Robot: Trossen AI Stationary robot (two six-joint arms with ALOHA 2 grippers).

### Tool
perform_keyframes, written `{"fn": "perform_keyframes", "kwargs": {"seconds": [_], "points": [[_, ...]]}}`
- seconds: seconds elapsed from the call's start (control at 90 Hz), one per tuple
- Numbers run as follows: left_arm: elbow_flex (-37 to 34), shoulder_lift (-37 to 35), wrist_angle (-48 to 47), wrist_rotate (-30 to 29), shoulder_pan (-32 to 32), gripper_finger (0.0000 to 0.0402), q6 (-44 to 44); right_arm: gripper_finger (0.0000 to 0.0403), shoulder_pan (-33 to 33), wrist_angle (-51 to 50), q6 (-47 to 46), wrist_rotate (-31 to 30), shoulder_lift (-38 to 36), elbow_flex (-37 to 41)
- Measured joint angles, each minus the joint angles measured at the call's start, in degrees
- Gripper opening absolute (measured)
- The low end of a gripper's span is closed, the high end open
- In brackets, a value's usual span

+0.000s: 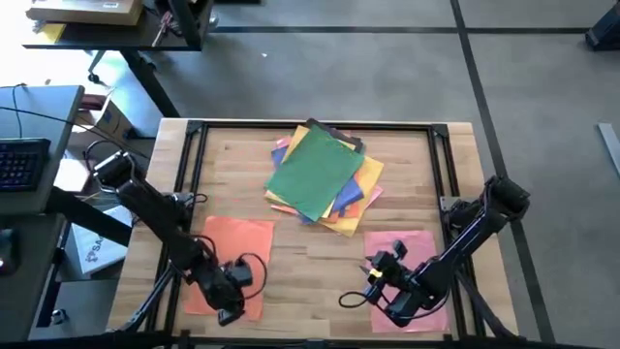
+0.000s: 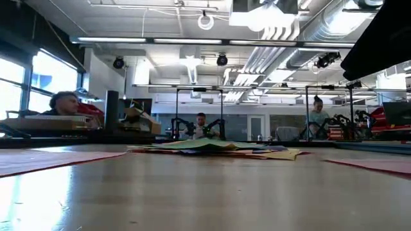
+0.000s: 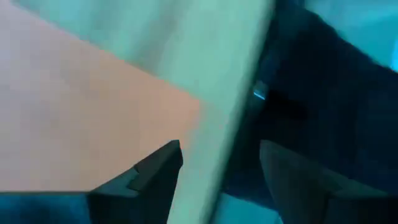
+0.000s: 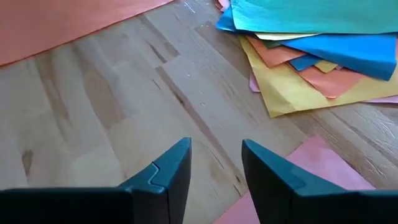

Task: Organize paper
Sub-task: Move the orange paper to the lower left of the table, then move the green paper to the lower middle of the table

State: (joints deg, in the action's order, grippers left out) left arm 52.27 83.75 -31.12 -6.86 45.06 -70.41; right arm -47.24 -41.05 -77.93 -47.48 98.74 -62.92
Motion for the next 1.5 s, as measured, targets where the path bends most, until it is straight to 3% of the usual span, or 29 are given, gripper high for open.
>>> {"fn": "perform_keyframes", "kwargs": {"seconds": [0.1, 0.211, 0.333, 0.544, 0.822, 1.056, 1.167, 1.344, 1.5], "points": [[0.0, -0.1, -12.5, -6.0, -2.2, 0.0192, -1.8, 0.0128, 0.1, 0.0, 0.0, -1.4, 0.0, 0.0], [-0.4, 1.5, -19.2, -7.3, -4.4, 0.0175, -1.0, 0.0128, 0.1, 0.2, 0.0, -2.0, 0.0, 0.0], [-4.9, 2.2, -13.8, -5.6, -5.9, 0.0158, -0.5, 0.0128, 0.1, 0.2, 0.0, -2.0, 0.0, 0.0], [-12.2, 2.4, -4.3, -0.8, -4.4, 0.0141, -9.3, 0.0128, 0.1, 0.4, 0.0, -2.0, 0.0, 0.0], [-12.5, 2.3, -3.2, -0.8, 1.5, 0.0133, -18.2, 0.0128, 0.1, 0.4, 0.0, -2.0, 0.0, 0.0], [-11.5, 2.4, -3.7, -2.7, 2.1, 0.0133, -20.2, 0.0128, 0.3, 1.1, 1.4, -2.8, 0.0, 0.0], [-9.3, 2.4, -4.1, -4.2, 1.7, 0.0133, -18.5, 0.0128, 2.8, 6.6, 12.0, -2.6, 0.0, 0.0], [-5.2, 2.4, -5.2, -10.2, 1.4, 0.0133, -16.2, 0.0128, 11.4, 19.2, 36.1, 3.5, 0.0, 0.0], [-4.4, 2.4, -5.6, -16.2, 2.0, 0.0133, -16.4, 0.0128, 19.0, 23.3, 55.9, 6.3, 0.3, 0.0]]}}
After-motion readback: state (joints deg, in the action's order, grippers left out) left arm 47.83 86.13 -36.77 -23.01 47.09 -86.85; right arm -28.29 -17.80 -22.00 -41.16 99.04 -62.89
